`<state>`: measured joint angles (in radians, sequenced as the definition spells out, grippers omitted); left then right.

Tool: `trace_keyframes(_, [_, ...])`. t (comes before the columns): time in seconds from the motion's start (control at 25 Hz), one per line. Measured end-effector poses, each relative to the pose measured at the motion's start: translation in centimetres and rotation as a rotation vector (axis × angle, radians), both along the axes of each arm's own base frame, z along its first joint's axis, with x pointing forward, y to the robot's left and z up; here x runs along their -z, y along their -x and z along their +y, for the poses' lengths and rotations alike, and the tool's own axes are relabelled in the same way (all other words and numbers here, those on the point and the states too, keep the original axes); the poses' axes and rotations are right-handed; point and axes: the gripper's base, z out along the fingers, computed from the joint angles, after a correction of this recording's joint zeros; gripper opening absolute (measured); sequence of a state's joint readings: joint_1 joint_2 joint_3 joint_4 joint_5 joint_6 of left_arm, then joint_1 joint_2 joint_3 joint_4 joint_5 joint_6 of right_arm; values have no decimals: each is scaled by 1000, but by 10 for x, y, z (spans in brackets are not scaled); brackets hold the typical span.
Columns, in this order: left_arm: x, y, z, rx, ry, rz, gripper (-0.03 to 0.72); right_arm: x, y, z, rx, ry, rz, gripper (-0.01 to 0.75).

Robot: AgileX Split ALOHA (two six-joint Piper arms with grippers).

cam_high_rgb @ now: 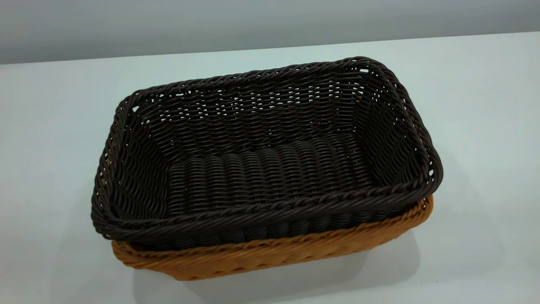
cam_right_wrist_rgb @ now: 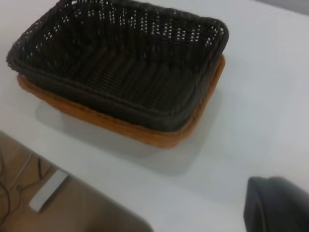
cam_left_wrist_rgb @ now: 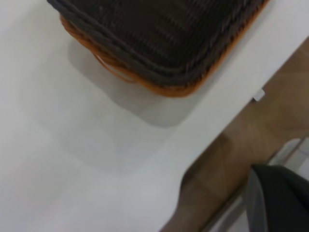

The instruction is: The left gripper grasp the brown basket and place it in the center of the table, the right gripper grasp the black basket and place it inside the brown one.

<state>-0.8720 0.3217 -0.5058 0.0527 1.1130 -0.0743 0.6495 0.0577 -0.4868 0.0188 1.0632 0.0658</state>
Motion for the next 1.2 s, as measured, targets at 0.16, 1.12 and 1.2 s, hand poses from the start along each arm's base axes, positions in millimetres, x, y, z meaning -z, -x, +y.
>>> trace_keyframes(0.16, [14, 2, -2, 10, 18, 26, -1, 0, 2, -1, -1, -7, -17, 0])
trace_keyframes(1.12, [12, 4, 8, -165, 63, -34, -1, 0, 0, -2, 346, -5, -14, 0])
trace_keyframes(1.2, [12, 3, 10, -242, 62, -37, -1, 0, 0, -2, 440, -5, -14, 0])
